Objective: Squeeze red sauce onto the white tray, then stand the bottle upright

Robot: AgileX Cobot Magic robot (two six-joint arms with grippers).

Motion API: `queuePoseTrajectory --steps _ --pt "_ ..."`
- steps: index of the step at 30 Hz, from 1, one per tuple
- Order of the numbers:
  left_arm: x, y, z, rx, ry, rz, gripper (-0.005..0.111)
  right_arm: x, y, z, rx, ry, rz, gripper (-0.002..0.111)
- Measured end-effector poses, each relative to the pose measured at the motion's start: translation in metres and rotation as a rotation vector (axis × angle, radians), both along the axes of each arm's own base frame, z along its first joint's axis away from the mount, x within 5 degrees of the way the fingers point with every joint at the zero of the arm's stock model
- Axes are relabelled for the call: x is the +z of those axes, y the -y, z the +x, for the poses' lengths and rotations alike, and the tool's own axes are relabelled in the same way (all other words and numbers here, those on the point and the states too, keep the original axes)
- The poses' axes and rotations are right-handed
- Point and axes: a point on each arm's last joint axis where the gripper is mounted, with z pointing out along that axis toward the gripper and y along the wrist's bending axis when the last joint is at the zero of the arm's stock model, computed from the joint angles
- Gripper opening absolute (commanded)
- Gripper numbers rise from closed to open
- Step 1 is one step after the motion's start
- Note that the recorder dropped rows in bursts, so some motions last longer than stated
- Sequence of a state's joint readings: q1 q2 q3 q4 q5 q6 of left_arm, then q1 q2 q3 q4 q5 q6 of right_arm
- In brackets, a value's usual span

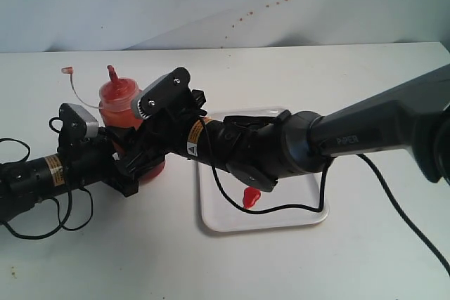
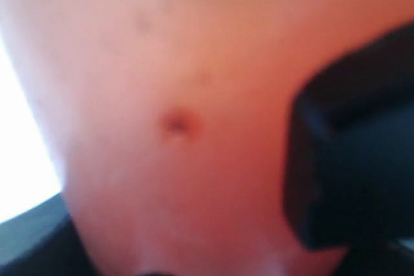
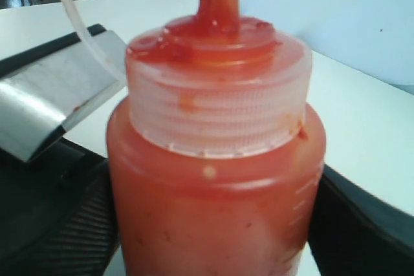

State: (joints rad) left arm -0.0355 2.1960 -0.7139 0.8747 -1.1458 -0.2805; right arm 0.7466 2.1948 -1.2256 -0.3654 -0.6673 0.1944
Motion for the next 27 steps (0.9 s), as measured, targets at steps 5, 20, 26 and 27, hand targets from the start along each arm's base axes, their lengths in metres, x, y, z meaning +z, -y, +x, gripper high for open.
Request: queuePoseTrajectory --steps 5,20,26,27 --pt "0.0 0.0 0.0 0.0 0.0 0.0 0.0 0.0 0.0 0.0 0.0 0.003 -0.002 0.0" --pt "-0.0015 -0.0003 -0.0002 0.001 -0.008 0.007 0.008 -0.0027 0.0001 -0.0001 -0.006 -0.015 -0.036 0.0" --pt "-0.0023 -0.0004 -0.0004 0.001 -0.012 0.011 0.009 -0.0031 0.0004 -0.0005 -0.01 -0.025 -0.055 0.0" --pt "-0.0023 -0.0004 -0.0004 0.001 -0.012 0.011 0.009 -0.0025 -0.0001 -0.0011 -0.009 -0.026 -0.058 0.0"
